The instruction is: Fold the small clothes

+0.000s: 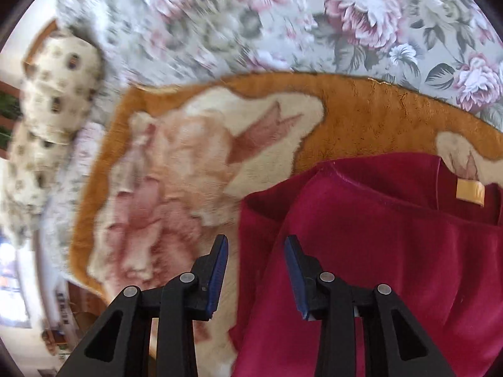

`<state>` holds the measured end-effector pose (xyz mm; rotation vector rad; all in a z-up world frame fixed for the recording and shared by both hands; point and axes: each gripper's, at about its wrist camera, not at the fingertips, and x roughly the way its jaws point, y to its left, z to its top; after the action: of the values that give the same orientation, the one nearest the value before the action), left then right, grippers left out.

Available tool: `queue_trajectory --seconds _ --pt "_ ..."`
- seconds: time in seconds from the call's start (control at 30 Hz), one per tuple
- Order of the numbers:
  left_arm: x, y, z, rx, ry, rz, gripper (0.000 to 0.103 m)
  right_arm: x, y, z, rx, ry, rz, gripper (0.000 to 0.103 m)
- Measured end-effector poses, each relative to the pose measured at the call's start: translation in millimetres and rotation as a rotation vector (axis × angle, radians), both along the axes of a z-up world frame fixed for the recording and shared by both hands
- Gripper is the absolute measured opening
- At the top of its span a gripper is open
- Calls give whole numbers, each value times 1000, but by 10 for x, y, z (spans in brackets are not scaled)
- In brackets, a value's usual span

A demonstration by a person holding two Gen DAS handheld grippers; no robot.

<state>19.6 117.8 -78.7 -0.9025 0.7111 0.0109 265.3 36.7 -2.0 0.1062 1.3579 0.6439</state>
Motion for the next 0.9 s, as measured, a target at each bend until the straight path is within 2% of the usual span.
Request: queue_trajectory --seconds 0.07,0.17,0.33,0.5,0.67,0.77,0.9 --pt "-3 18 -18 -16 -2 -4 14 -3 135 -33 -109 -35 27 37" --pt "-2 29 -42 -36 0 -4 14 -50 242 -68 -182 -54 53 41" --pt "-3 -21 6 -17 -14 -14 14 -15 382 -112 -220 -47 60 58" --pt "1 -51 28 -6 -20 -20 14 32 539 -244 -348 -77 105 59" --pt "-10 -55 29 -6 -29 -22 14 75 669 -321 -420 -86 154 63" --pt "-12 -88 78 12 -56 -31 14 89 727 -357 -436 -101 184 55" --pt "-23 -114 155 35 -91 -44 13 177 597 -304 -389 -100 162 21"
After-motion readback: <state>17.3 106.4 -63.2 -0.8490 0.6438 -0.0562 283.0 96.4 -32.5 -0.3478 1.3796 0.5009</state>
